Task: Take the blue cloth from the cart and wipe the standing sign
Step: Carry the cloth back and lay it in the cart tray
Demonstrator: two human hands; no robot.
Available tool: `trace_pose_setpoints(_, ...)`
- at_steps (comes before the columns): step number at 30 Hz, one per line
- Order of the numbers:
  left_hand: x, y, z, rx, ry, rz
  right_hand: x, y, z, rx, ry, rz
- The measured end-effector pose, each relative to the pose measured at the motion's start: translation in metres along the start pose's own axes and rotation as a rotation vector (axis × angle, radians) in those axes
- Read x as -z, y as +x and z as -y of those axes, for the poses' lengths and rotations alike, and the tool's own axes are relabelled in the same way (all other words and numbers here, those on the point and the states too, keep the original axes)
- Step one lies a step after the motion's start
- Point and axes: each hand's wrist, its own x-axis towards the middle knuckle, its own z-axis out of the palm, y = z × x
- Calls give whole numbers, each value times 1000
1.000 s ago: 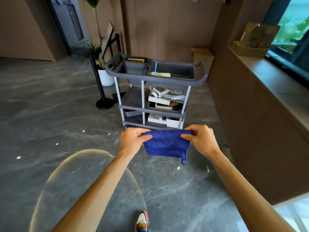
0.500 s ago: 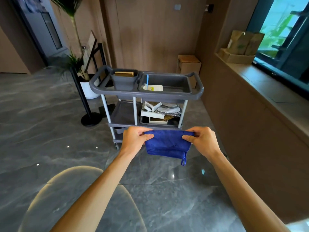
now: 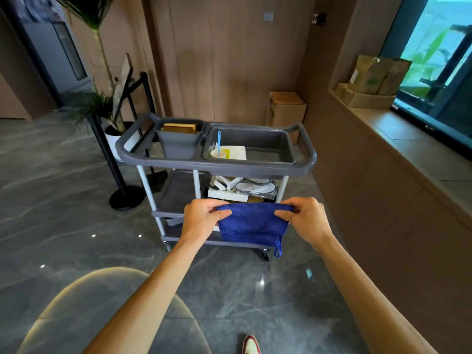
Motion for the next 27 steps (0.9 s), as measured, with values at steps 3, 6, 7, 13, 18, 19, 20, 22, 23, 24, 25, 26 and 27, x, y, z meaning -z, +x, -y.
trace_pose_setpoints(3,-21,43,-6,7,-1,15,10,45,-16,-3,5,-6)
trace_pose_setpoints(6,-44,89,-13,24,-4,4,23,93,-31,-6,24,0)
trace_pose_setpoints(7,-52,105,-15,27,-2,-5,27,109,-36,-8,22,4)
trace_pose_setpoints(13,-87,173,-20,15,47,-11,43,183,-64,-21,40,27)
trace_pose_setpoints(18,-106,217,-19,48,-1,10,45,229,-84,-41,72,44)
trace_pose_setpoints(19,-109,228,-18,60,-4,15,45,240,-87,-49,77,44)
trace_pose_setpoints(20,-113,239,-17,72,-9,21,44,250,-91,-57,80,42)
trace_pose_setpoints(22,-118,264,-13,81,-21,33,41,273,-100,-68,102,26)
trace_pose_setpoints(23,-120,275,-12,74,-27,33,39,283,-102,-68,114,22)
trace_pose_setpoints(24,-122,289,-10,63,-30,33,36,296,-105,-67,121,24)
trace_pose_setpoints(25,-123,302,-7,59,-27,33,33,308,-108,-68,122,27)
trace_pose_setpoints(26,-124,316,-3,62,-21,32,28,320,-110,-71,122,29)
trace_pose_setpoints(27,-124,330,0,67,-19,32,23,333,-113,-77,126,26)
